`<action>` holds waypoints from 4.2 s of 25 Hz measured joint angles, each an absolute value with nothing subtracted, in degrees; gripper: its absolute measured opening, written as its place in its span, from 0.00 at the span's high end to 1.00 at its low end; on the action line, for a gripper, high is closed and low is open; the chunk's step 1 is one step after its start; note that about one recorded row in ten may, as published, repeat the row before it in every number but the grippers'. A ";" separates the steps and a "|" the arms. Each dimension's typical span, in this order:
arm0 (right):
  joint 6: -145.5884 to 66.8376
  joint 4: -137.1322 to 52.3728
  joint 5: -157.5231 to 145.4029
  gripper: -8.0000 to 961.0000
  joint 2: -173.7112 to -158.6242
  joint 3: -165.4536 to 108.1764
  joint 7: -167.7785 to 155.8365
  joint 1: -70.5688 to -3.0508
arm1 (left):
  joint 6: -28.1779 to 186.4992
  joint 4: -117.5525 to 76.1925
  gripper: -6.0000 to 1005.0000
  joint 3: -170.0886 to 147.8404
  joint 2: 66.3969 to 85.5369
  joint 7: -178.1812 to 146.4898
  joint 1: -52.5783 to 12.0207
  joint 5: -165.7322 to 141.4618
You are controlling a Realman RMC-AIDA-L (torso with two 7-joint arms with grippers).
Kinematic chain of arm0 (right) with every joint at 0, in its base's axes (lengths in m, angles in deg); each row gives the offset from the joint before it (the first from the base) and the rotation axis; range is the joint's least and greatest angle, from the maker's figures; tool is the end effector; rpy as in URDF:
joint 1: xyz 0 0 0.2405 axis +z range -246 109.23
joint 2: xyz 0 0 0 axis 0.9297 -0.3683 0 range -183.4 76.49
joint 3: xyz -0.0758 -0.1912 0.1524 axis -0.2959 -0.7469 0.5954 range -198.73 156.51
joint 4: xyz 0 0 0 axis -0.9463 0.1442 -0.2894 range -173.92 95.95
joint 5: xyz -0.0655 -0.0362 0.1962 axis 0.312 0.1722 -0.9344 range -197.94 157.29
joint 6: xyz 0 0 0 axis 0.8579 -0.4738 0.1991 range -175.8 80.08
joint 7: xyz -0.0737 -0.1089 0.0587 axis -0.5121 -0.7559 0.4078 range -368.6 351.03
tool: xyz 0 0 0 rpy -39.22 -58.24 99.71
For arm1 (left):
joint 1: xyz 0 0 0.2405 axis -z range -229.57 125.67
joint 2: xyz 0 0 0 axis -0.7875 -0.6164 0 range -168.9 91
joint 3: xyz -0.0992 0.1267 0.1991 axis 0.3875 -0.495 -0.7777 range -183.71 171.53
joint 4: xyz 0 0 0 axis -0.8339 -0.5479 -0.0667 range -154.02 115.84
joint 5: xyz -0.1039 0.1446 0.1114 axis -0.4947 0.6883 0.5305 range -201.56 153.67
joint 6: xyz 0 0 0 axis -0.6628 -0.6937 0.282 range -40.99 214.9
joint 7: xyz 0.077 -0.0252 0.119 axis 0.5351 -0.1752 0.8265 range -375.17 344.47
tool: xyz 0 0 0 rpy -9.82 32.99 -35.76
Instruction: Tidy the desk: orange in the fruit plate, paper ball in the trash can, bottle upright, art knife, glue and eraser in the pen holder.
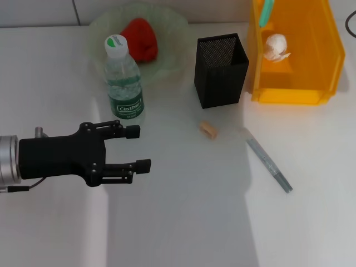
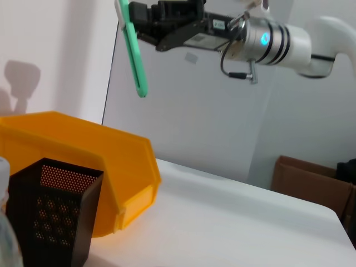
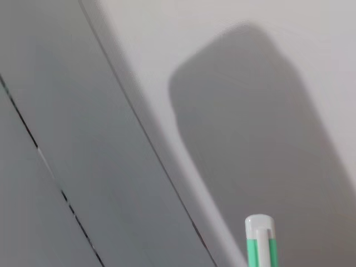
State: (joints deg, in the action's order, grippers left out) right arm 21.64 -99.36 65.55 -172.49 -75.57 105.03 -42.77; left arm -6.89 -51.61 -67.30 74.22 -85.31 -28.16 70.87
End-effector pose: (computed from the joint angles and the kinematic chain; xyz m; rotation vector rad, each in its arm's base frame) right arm 0.1923 0.3876 0.0797 -2.2246 0.9445 1.1367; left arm -0.2725 0.2889 -0.0014 -2.8649 -0.4630 -0.8233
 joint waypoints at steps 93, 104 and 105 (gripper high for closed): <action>15.54 -76.23 118.26 0.60 -173.34 -107.94 132.82 -11.01 | -7.93 -51.34 0.20 -67.08 75.24 -83.30 -28.67 71.13; 20.24 -83.60 118.26 0.87 -173.24 -107.42 133.87 -13.75 | -8.07 -51.32 0.20 -67.08 75.21 -83.11 -29.12 71.01; 22.08 -87.01 118.27 0.87 -173.09 -107.35 134.44 -15.05 | -8.14 -51.31 0.20 -67.08 75.21 -83.11 -29.17 70.97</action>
State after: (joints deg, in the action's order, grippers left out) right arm 22.08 -87.01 118.27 -173.09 -107.35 134.44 -15.05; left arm -8.14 -51.31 -67.08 75.21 -83.11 -29.17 70.97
